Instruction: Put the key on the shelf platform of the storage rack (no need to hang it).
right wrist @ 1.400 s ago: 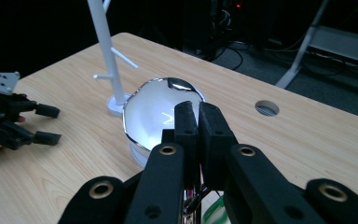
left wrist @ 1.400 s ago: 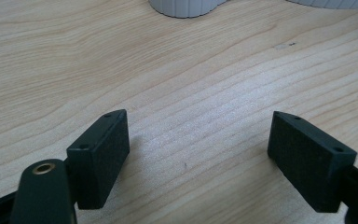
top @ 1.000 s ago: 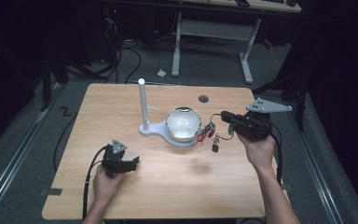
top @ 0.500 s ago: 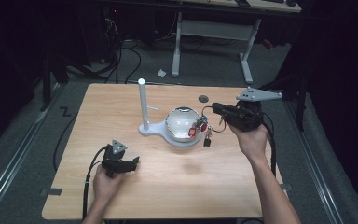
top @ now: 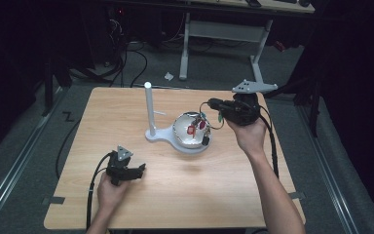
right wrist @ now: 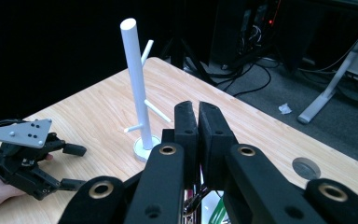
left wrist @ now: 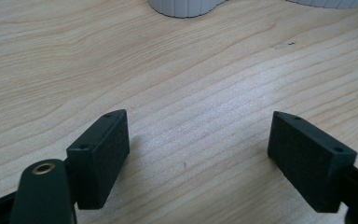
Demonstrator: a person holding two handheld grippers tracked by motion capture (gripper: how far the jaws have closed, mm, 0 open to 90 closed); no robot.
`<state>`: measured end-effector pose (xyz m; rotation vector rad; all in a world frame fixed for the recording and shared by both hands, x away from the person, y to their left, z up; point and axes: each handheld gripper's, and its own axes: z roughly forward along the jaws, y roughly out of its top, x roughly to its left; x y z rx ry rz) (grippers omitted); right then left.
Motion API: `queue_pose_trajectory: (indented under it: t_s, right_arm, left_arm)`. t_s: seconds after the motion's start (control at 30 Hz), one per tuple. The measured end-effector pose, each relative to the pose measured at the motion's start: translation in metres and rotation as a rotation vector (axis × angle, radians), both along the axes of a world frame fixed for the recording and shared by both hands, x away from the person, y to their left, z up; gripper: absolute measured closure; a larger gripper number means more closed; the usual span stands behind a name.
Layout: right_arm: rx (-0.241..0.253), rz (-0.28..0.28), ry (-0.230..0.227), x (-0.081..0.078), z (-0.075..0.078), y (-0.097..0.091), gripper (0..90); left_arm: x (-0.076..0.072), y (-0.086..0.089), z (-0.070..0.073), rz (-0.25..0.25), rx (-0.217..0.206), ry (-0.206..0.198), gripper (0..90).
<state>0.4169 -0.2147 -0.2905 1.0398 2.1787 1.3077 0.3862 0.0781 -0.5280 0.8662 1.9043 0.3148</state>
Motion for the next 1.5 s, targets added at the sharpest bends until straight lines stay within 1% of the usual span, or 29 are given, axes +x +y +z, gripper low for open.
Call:
queue_pose_trajectory:
  t_s: [0.03, 0.07, 0.13, 0.17, 0.23, 0.3, 0.4, 0.43, 0.53, 0.57, 0.67, 0.87, 0.9, 1.0, 1.13, 1.3, 1.33, 1.47, 1.5]
  right_arm:
    - [0.0, 0.0, 0.0, 0.0, 0.0, 0.0, 87.4]
    - [-0.006, 0.004, 0.004, 0.005, -0.001, 0.004, 87.4]
    - [-0.008, 0.003, 0.006, 0.007, -0.001, 0.006, 87.4]
    - [-0.008, 0.0, 0.007, 0.009, -0.001, 0.007, 87.4]
    - [-0.008, -0.001, 0.003, 0.012, -0.002, 0.008, 87.4]
    - [-0.009, -0.005, 0.004, 0.015, -0.002, 0.011, 87.4]
    - [-0.014, -0.01, 0.011, 0.02, -0.006, 0.015, 87.4]
    - [-0.012, -0.011, 0.019, 0.022, -0.008, 0.016, 87.4]
    - [-0.016, -0.011, 0.021, 0.026, -0.012, 0.019, 87.4]
    - [-0.014, -0.01, 0.02, 0.027, -0.013, 0.019, 87.4]
    - [-0.007, -0.011, 0.024, 0.029, -0.016, 0.023, 87.4]
    - [-0.03, -0.007, 0.036, 0.033, -0.024, 0.031, 87.4]
    - [-0.029, -0.004, 0.033, 0.034, -0.026, 0.031, 87.4]
    - [-0.022, -0.007, 0.046, 0.036, -0.032, 0.033, 87.3]
    - [-0.029, -0.007, 0.062, 0.038, -0.04, 0.036, 87.3]
    - [-0.021, -0.005, 0.062, 0.039, -0.044, 0.035, 87.3]
    - [-0.022, -0.008, 0.065, 0.04, -0.047, 0.036, 87.3]
    - [-0.044, -0.005, 0.077, 0.041, -0.053, 0.039, 87.4]
    - [-0.05, -0.006, 0.078, 0.041, -0.054, 0.039, 87.3]
  left_arm:
    - [0.0, 0.0, 0.0, 0.0, 0.0, 0.0, 21.0]
    - [0.0, 0.0, 0.0, -0.001, 0.0, 0.0, 21.0]
    - [0.0, 0.0, 0.0, 0.001, -0.005, 0.005, 20.9]
    - [0.0, 0.0, 0.0, -0.005, 0.001, -0.001, 21.0]
    - [0.0, 0.0, 0.0, 0.0, 0.006, -0.004, 21.0]
    - [0.0, 0.0, 0.0, -0.001, 0.001, -0.001, 21.0]
    - [0.0, 0.0, 0.0, -0.004, 0.003, -0.002, 20.9]
    - [0.0, -0.001, 0.0, 0.008, -0.008, 0.004, 21.0]
    - [0.0, 0.0, 0.0, 0.004, 0.0, -0.001, 21.0]
    - [0.0, 0.0, 0.0, -0.002, 0.005, -0.002, 20.9]
    - [0.0, 0.0, 0.0, -0.001, 0.005, -0.002, 20.9]
    - [0.0, 0.0, 0.0, -0.006, 0.001, -0.001, 21.0]
    - [0.0, 0.0, 0.0, -0.005, 0.001, -0.001, 20.9]
    - [0.0, 0.0, 0.0, -0.004, 0.001, -0.001, 20.9]
    - [0.0, 0.0, 0.0, -0.004, 0.001, -0.001, 20.9]
    - [0.0, 0.0, 0.0, -0.001, -0.002, 0.001, 20.9]
    - [0.0, -0.001, 0.0, 0.005, -0.008, 0.004, 20.9]
    - [0.0, -0.001, 0.0, 0.005, -0.007, 0.004, 20.9]
    - [0.0, -0.001, 0.001, 0.013, -0.012, 0.009, 20.9]
